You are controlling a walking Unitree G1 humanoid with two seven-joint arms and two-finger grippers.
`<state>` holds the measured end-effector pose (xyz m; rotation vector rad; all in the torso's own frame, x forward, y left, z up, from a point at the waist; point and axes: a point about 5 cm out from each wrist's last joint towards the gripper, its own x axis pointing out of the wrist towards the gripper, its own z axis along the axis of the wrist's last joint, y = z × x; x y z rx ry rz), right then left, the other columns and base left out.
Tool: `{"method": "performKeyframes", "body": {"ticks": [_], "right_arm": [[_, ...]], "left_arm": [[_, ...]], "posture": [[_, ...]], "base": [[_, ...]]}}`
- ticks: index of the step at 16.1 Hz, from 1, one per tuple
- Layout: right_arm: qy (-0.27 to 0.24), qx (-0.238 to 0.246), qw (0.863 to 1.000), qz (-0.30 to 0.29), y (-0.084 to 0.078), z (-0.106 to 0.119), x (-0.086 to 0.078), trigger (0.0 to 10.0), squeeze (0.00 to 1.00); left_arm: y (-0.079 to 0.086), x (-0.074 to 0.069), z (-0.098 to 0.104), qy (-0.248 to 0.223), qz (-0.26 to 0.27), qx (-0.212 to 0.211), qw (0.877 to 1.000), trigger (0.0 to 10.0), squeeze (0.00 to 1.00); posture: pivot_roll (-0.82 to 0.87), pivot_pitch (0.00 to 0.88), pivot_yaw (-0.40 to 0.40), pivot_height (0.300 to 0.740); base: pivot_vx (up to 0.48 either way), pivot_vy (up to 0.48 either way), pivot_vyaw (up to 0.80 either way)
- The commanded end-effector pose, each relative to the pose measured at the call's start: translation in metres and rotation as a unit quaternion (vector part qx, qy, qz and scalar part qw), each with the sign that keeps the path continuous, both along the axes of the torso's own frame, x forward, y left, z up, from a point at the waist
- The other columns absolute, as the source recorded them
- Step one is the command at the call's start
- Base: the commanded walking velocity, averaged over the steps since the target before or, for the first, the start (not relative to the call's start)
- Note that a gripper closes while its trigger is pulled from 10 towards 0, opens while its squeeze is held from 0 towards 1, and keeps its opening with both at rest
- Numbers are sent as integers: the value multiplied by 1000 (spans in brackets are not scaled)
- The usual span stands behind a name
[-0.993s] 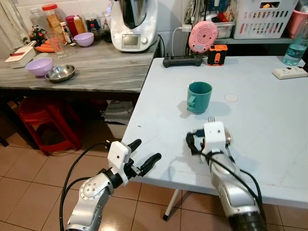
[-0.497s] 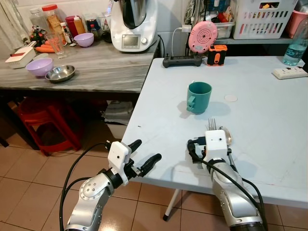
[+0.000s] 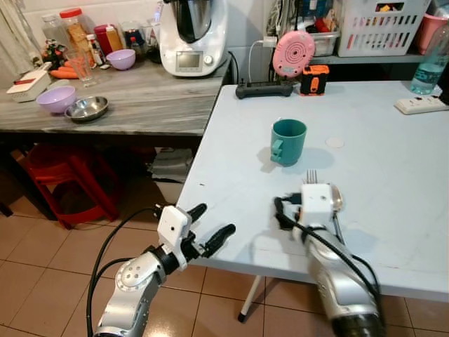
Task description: Setting the table
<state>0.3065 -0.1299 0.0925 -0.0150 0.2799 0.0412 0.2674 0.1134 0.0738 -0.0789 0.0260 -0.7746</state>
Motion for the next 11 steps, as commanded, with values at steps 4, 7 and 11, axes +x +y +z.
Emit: {"method": "performKeyframes", "body": {"ticks": [4,7,11], "right_arm": [[-17,12,1000,12,10,6,7,10000,0],[-34,6,999,3,4,12,5,10000,0],[-50,-7,999,-16,-8,20,-8,10000,0]], "left_arm": [[4,2,3,-6,3,9,1000,10000,0],[4,1,3,-6,5,9,1000,10000,0],[4,0,3,-5,3,9,1000,10000,0]], "posture": [[-138,0,106,740],[-134,0,105,740],[-144,0,109,740]], "base": [[0,0,0],[0,0,0],[0,0,0]]}}
